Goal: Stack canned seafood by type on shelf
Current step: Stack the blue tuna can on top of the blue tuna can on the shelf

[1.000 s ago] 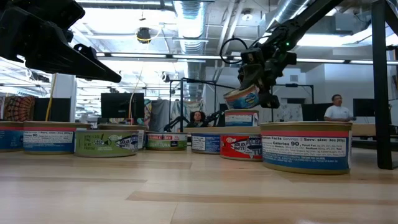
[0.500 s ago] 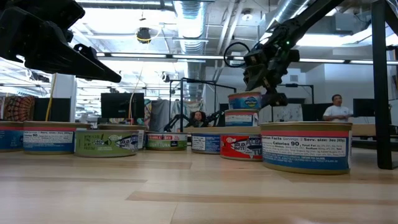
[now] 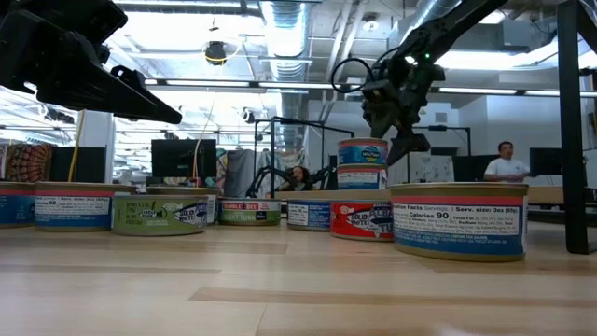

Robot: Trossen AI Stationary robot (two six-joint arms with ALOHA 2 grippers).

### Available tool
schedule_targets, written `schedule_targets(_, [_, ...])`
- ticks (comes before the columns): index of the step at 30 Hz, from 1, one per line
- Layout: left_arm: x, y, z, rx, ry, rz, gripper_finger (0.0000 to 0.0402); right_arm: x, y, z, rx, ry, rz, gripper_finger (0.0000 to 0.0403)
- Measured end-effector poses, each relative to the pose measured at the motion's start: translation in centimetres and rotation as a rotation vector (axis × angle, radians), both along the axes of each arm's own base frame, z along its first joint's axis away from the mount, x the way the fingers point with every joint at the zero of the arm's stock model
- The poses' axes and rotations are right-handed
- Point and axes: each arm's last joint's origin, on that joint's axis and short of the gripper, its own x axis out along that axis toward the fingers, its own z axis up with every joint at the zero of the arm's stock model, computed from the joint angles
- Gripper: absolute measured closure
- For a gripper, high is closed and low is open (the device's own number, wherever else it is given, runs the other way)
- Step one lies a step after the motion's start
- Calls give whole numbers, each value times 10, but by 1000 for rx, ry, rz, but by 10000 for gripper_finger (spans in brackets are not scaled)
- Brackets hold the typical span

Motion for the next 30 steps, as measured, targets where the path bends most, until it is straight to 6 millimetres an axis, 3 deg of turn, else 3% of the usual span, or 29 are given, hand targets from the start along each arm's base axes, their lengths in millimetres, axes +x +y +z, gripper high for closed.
schedule_targets(15, [1, 0, 2, -6, -17, -1, 24, 28, 33, 3, -53, -9, 125, 101])
schedule_targets(19, [1, 0, 2, -12, -17, 0, 24, 24, 33, 16, -111, 64, 100, 101])
schedule_targets(22, [0, -1, 1, -28, -14, -4, 24, 18, 37, 36, -189, 94, 65, 101])
schedule_targets(26, [0, 0, 0, -25, -2, -2, 24, 16, 62, 63, -298, 73, 56, 101])
schedule_targets(30, [-1, 0, -2, -41, 8, 6, 24, 29, 104, 77, -449, 43, 122, 101])
